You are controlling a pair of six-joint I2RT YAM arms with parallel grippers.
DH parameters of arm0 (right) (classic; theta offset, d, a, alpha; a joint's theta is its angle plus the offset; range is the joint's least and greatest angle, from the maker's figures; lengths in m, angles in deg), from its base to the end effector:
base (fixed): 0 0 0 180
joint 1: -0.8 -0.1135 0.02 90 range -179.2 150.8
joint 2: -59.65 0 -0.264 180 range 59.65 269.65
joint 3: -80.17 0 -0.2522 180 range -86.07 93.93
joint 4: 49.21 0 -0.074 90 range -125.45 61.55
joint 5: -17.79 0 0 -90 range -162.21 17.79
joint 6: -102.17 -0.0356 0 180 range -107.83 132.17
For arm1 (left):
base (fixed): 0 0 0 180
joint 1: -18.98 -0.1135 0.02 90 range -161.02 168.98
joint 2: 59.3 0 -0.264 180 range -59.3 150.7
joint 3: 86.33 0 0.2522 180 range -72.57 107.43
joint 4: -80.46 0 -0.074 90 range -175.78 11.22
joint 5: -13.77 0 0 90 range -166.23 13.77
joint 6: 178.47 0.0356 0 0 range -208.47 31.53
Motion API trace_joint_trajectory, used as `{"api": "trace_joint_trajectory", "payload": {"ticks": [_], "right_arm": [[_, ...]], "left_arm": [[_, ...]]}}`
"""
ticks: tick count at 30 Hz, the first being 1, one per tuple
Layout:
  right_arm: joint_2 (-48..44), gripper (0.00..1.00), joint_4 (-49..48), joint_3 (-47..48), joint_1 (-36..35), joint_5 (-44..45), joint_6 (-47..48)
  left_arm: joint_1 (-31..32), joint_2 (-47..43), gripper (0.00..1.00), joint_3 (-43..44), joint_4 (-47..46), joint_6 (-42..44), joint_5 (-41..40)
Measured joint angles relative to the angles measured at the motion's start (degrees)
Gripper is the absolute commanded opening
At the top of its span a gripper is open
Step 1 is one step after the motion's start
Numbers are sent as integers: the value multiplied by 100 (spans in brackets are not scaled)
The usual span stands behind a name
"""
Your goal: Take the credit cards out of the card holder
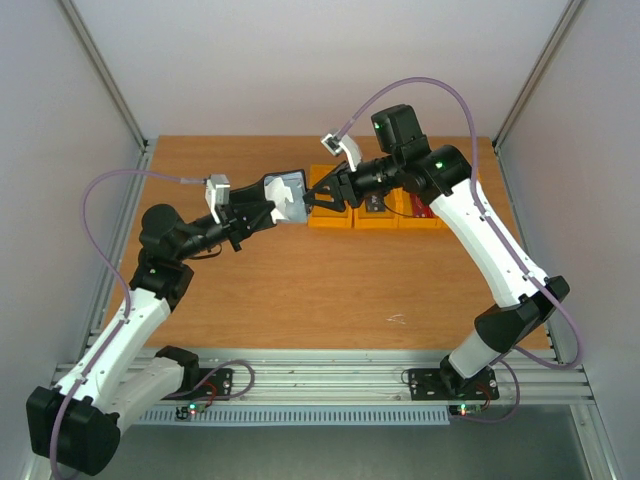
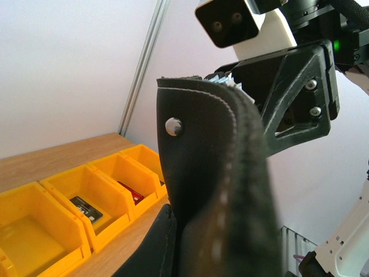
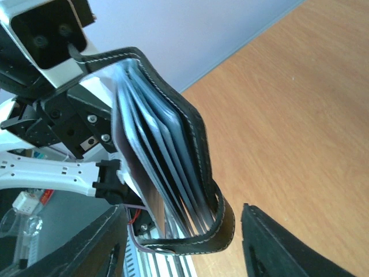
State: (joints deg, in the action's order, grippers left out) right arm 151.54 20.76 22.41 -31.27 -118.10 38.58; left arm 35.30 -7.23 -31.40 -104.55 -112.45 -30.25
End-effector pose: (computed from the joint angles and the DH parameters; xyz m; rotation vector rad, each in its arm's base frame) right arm 0.2597 0.1929 0.4418 -1.4131 1.6544 0.9518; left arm 0.1919 -0.0829 0.3478 0.5965 1.4666 -1.1298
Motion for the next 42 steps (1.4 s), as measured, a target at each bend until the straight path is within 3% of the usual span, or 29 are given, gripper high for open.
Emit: {"api": "trace_joint_trajectory", "payload": {"ticks": [4,9,17,42], "right_arm": [[-15,44,28,-68,7,33,66],[-15,43,-160,-186,15,48,22],[-13,50,-455,-289,-61,127,-70],[-59,52,-133,-267,66,354,350]], "left_arm": [[0,0,0,0,-11,0,20],[0,0,0,0,-50,0,57],[0,0,0,0,-81,0,116],[0,0,0,0,-125,4,203]]}}
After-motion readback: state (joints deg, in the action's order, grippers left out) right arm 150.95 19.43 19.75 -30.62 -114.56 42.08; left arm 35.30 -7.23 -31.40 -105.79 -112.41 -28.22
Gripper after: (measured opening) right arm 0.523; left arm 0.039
